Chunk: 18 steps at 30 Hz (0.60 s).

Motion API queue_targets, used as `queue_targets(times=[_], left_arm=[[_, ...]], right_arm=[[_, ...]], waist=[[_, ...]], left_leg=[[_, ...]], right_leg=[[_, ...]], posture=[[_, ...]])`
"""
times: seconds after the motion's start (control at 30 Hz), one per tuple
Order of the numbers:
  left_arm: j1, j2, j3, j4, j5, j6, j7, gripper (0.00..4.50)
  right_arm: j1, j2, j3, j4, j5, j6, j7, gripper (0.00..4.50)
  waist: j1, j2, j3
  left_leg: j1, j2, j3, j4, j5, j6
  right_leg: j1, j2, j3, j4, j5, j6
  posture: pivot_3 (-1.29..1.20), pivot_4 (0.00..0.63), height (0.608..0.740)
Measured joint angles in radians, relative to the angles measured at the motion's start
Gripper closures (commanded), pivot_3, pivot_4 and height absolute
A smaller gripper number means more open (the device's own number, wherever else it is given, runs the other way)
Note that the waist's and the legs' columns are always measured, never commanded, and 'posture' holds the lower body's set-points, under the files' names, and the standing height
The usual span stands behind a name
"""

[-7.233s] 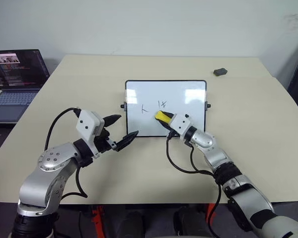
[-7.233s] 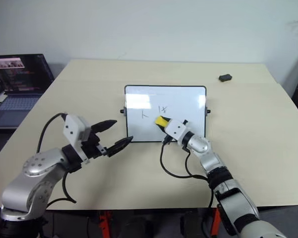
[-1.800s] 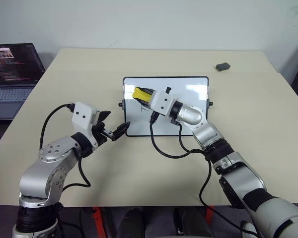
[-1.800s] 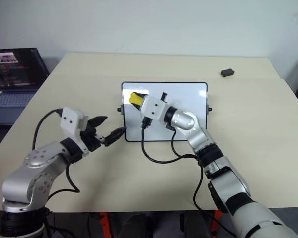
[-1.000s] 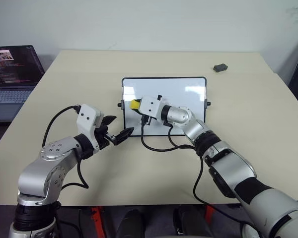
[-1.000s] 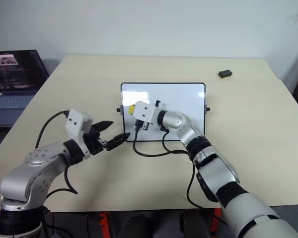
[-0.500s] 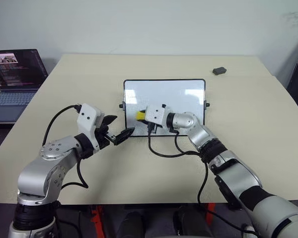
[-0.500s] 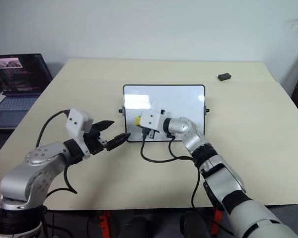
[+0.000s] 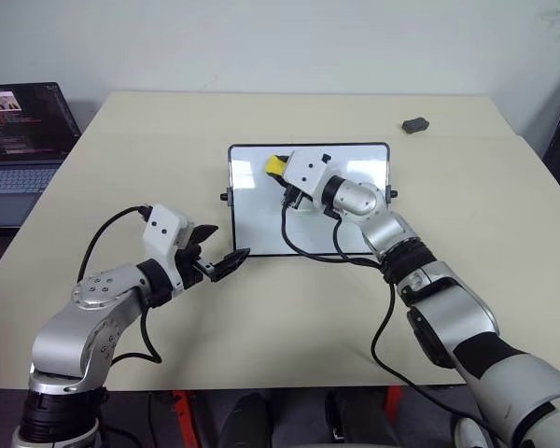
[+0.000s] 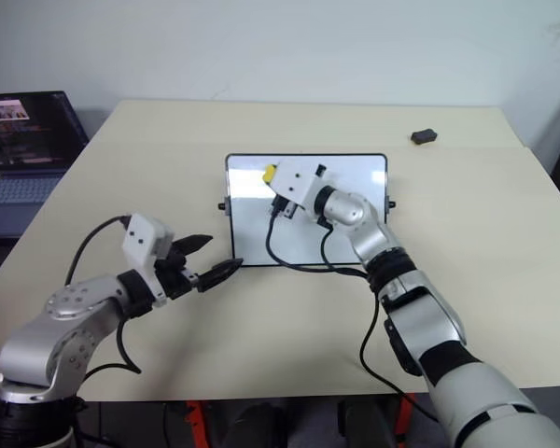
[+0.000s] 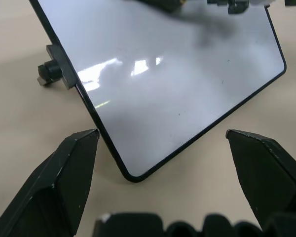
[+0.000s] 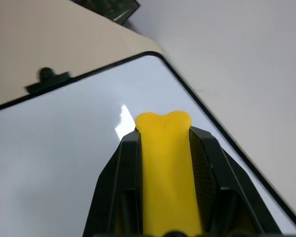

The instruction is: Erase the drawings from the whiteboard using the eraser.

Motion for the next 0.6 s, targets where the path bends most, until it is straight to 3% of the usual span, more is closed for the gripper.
queue_targets(times=[0.3,0.47,0.6], left_arm=[[-0.006,0.0,-0.015,-0.001,0.003,-0.002,-0.013,0.0],[-0.012,-0.001,-0.016,0.0,0.003,-0.004,-0.014,0.0],[-0.015,-0.001,-0.017,0.001,0.003,-0.017,-0.025,0.0]], right_arm=[[0.071,0.008,0.042,0.044,-0.027,-0.099,0.041,3.51],[0.118,0.004,0.08,0.059,-0.055,-0.12,0.041,3.51],[0.142,-0.012,0.094,0.055,-0.057,-0.133,0.042,3.51]], waist=[[-0.003,-0.001,-0.003],[-0.003,0.0,-0.002],[-0.001,-0.001,-0.002]], left_leg=[[0.007,0.0,0.0,0.001,0.0,0.0],[0.035,0.0,-0.001,-0.002,0.0,0.001],[0.039,-0.001,-0.001,-0.001,0.001,0.003]], right_leg=[[0.006,0.0,0.0,0.003,0.001,0.0],[0.035,0.001,0.0,-0.002,0.0,0.0],[0.039,0.001,0.0,-0.002,0.0,0.0]], posture=[[0.0,0.15,0.74],[0.0,0.15,0.74],[0.0,0.15,0.74]])
